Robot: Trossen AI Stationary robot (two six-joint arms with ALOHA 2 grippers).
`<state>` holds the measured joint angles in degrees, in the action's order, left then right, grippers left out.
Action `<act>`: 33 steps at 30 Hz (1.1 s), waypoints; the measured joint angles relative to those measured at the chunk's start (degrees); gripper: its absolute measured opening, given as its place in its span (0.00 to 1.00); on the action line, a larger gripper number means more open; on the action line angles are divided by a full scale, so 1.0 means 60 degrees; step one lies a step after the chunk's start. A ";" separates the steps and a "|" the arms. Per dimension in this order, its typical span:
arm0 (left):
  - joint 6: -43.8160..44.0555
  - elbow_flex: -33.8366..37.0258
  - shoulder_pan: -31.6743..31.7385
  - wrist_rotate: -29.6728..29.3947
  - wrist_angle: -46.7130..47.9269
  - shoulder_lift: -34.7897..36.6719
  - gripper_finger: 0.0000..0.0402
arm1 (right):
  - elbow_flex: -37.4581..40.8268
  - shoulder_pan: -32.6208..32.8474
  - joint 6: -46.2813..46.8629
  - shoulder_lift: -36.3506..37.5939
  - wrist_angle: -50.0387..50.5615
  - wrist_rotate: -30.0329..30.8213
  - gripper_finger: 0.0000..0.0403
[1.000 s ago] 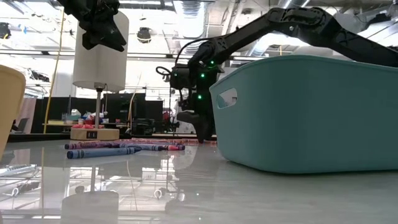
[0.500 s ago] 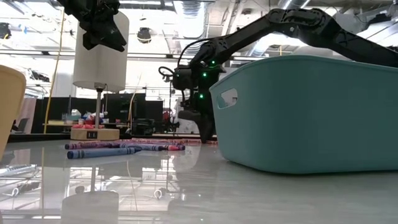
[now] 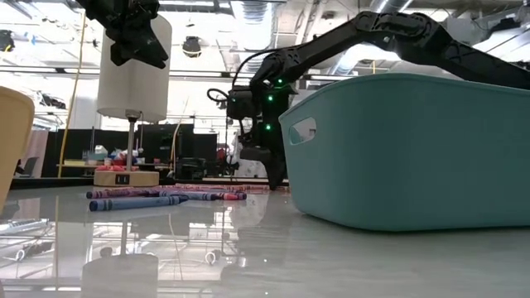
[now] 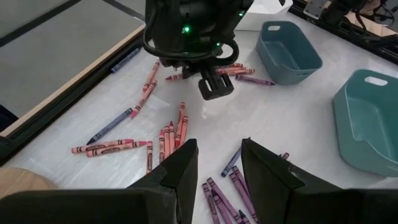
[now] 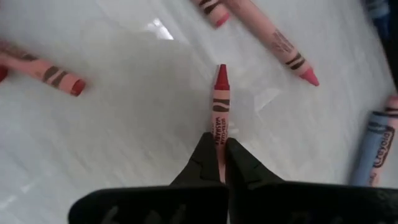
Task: Sort crayons
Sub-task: Put the red crayon into the yellow bin
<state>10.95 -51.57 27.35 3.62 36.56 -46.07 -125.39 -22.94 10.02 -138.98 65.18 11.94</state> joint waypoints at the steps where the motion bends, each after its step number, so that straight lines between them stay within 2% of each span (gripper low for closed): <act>1: 0.0002 0.0000 0.0000 0.0000 0.0000 -0.0002 0.28 | -0.0164 0.0064 -0.0012 -0.0006 0.0033 0.0006 0.00; 10: -0.0002 0.0000 0.0000 0.0000 0.0000 0.0000 0.28 | -0.1131 0.1044 -0.0300 0.0045 0.0108 0.0005 0.00; 19: 0.0008 0.0001 0.0000 0.0000 0.0000 -0.0002 0.28 | -0.1252 0.2903 -0.0751 0.0049 -0.0374 -0.0079 0.00; 24: 0.0015 0.0000 0.0000 -0.0274 0.0000 -0.0002 0.28 | -0.1255 0.4026 -0.0999 0.0053 -0.1556 -0.0072 0.00; 33: 0.0330 0.0000 0.0000 -0.0499 0.0000 -0.0002 0.28 | -0.1263 0.5496 -0.1553 0.0078 -0.4707 -0.0072 0.00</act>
<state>12.93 -51.57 27.35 0.62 36.56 -46.09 -132.97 10.03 0.70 -138.52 36.94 11.51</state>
